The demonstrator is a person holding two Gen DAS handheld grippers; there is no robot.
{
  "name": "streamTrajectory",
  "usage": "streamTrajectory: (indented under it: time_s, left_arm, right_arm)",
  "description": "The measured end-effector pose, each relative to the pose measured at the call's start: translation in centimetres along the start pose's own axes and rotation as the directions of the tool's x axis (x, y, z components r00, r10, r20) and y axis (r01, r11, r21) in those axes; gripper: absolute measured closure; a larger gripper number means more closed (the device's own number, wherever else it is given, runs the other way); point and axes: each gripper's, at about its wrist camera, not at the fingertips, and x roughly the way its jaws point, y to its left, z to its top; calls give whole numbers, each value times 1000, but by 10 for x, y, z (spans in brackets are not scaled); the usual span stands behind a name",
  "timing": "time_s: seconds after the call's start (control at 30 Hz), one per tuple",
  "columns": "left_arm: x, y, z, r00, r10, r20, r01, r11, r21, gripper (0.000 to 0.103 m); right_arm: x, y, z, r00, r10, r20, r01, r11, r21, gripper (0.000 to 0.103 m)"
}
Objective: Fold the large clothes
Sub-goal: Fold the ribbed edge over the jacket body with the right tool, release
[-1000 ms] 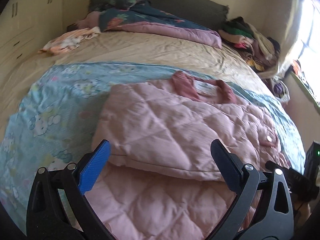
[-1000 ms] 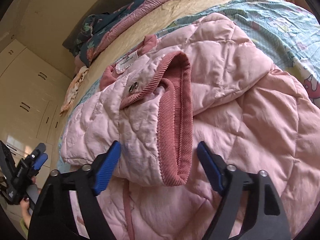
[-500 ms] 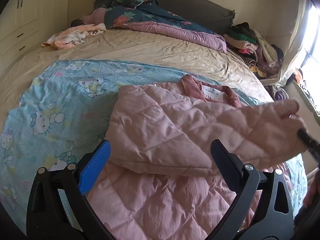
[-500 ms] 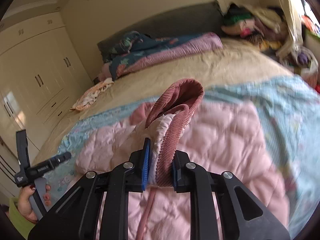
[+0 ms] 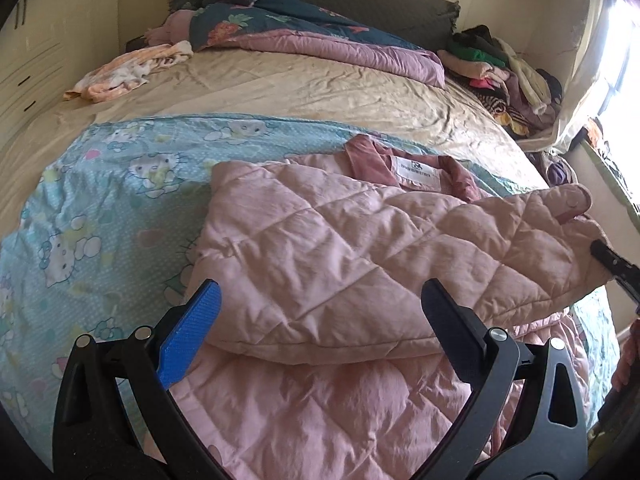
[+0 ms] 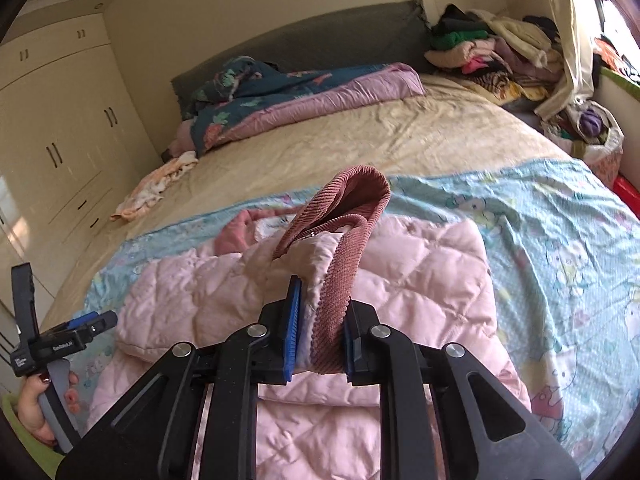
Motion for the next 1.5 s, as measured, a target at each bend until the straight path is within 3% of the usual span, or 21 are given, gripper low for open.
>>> streamTrajectory:
  time_s: [0.47, 0.6, 0.7, 0.77, 0.87, 1.03, 1.23, 1.4, 1.5]
  left_arm:
    - [30, -24, -2, 991, -94, -93, 95, 995, 16, 10]
    - [42, -26, -6, 989, -81, -124, 85, 996, 26, 10]
    - [46, -25, -8, 988, -74, -132, 78, 997, 28, 10]
    - [49, -23, -8, 988, -66, -139, 71, 997, 29, 10]
    - [55, -22, -8, 986, -59, -154, 64, 998, 29, 10]
    - [64, -20, -10, 985, -45, -169, 51, 998, 31, 9]
    - [75, -16, -15, 984, -46, -170, 50, 999, 20, 8]
    - [77, -15, -18, 984, -49, -169, 54, 998, 25, 8]
    - [74, -13, -20, 985, -55, -162, 60, 998, 25, 8]
  right_arm:
    - [21, -16, -21, 997, -29, -77, 34, 997, 70, 86]
    - [23, -16, -22, 995, -35, -92, 42, 997, 68, 84]
    - [24, -15, -21, 993, -49, -103, 55, 996, 66, 77]
    - [24, -13, -22, 992, -63, -108, 69, 996, 53, 48]
    - [16, -6, -21, 992, -102, -77, 103, 995, 13, 41]
    - [13, 7, -19, 995, -69, -78, 66, 997, -33, 39]
    - [27, 44, -20, 991, -13, -137, -5, 991, -135, 35]
    - [53, 70, -23, 976, -2, -216, -40, 980, -193, 33]
    - [78, 74, -30, 960, -45, -278, -19, 974, -224, 32]
